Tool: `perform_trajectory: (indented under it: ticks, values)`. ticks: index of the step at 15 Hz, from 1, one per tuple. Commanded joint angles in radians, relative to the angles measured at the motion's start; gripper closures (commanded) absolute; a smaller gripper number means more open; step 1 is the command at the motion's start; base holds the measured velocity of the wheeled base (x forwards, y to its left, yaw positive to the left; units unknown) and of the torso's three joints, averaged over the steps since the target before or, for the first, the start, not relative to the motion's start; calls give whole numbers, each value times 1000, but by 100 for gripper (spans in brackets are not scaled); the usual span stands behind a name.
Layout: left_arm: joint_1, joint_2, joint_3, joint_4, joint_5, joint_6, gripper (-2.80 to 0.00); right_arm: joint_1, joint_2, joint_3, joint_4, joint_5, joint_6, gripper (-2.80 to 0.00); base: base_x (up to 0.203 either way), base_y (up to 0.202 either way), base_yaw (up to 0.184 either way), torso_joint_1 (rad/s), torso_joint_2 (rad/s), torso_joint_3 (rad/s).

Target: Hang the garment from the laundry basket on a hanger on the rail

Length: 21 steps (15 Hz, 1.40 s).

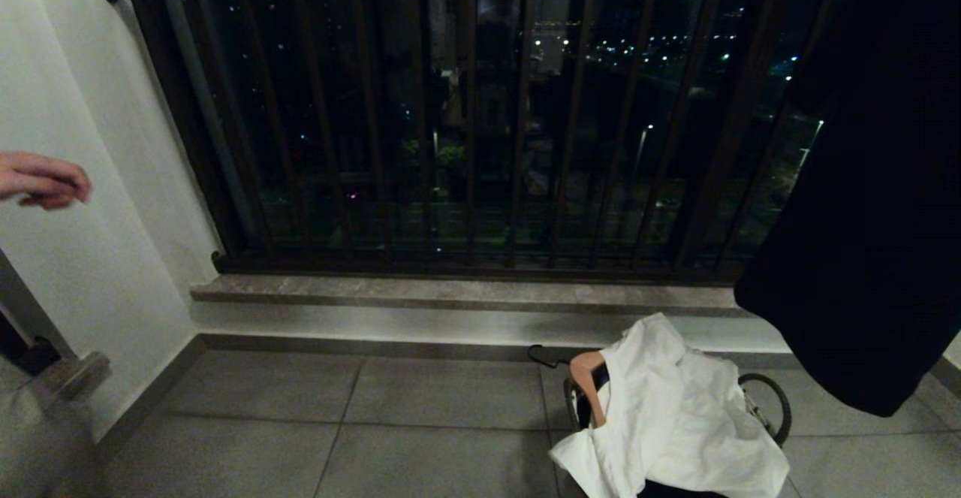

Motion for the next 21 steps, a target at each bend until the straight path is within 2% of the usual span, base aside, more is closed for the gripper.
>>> perform_trajectory:
  ticks: [1, 21]
  values:
    - [0, 0, 8, 0, 0, 0, 0, -1, 1, 0, 1, 1, -1, 0, 0, 0, 0, 0, 0, 0]
    - [0, 0, 8, 1, 1, -1, 0, 1, 1, 0, 1, 1, -1, 0, 0, 0, 0, 0, 0, 0]
